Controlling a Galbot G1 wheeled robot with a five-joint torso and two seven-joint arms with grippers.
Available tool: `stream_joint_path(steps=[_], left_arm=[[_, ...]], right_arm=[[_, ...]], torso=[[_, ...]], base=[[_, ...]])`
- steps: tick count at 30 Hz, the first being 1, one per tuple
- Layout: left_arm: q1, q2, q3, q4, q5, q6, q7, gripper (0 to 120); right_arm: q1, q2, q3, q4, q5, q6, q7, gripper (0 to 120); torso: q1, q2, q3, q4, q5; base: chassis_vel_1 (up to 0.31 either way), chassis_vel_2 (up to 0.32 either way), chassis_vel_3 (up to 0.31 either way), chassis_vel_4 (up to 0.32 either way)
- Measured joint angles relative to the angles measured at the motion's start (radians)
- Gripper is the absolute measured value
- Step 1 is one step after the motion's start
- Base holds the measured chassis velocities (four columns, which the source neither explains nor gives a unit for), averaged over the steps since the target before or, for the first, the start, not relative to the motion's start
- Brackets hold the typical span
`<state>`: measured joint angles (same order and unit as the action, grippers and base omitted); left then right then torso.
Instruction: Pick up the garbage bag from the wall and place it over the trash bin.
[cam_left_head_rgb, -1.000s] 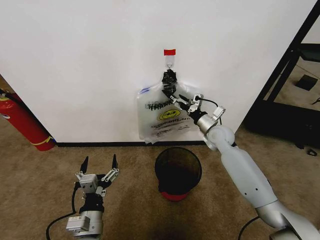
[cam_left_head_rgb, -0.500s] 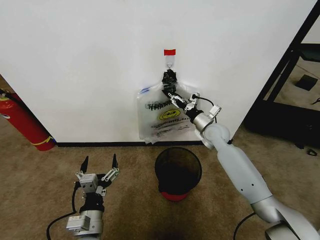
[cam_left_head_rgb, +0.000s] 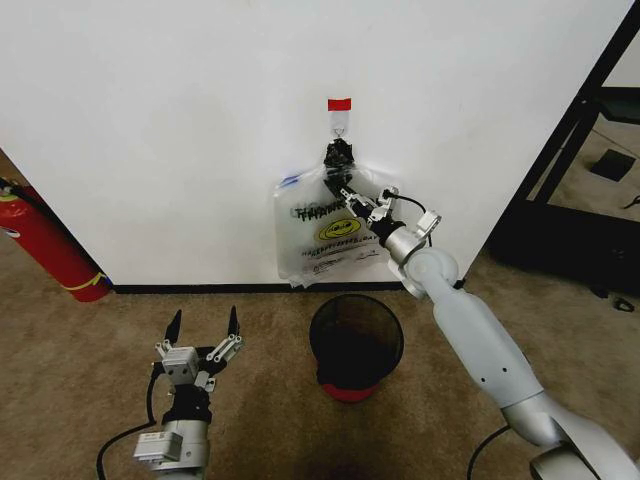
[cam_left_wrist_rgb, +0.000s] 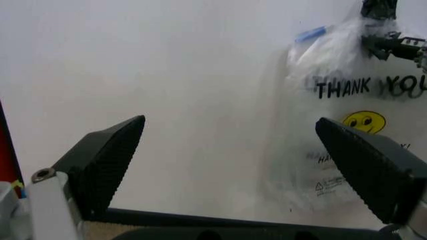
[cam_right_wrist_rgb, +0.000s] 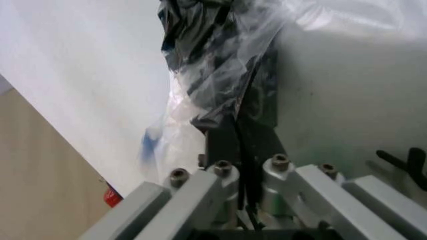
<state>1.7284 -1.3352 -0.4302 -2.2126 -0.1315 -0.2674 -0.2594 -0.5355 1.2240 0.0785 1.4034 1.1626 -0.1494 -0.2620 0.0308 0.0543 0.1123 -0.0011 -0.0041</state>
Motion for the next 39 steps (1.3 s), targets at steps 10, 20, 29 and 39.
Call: stream_joint_path(steps=[10,20,29,39], left_arm=[[-0.001,-0.001,0.0,-0.001,-0.001,0.002,-0.002,100],[-0.006,0.0,0.004,0.004,0.0,0.003,-0.004,100],[-0.01,0.007,0.008,0.004,0.0,0.003,-0.006,100],[-0.005,0.014,0.012,0.0,0.001,-0.001,-0.006,100]], right_arm=[[-0.027,-0.018,0.007,0.06,0.009,0.001,0.017,0],[-0.115,-0.048,0.042,0.161,-0.027,0.001,0.02,0],[-0.243,-0.083,0.08,0.279,-0.049,-0.002,0.02,0],[-0.383,-0.088,0.12,0.376,-0.09,-0.004,0.018,0]], torso=[[0.0,0.0,0.0,0.0001,0.0],[0.0,0.0,0.0,0.0001,0.0],[0.0,0.0,0.0,0.0,0.0],[0.0,0.0,0.0,0.0001,-0.0001]], base=[[0.0,0.0,0.0,0.0],[0.0,0.0,0.0,0.0],[0.0,0.0,0.0,0.0],[0.0,0.0,0.0,0.0]])
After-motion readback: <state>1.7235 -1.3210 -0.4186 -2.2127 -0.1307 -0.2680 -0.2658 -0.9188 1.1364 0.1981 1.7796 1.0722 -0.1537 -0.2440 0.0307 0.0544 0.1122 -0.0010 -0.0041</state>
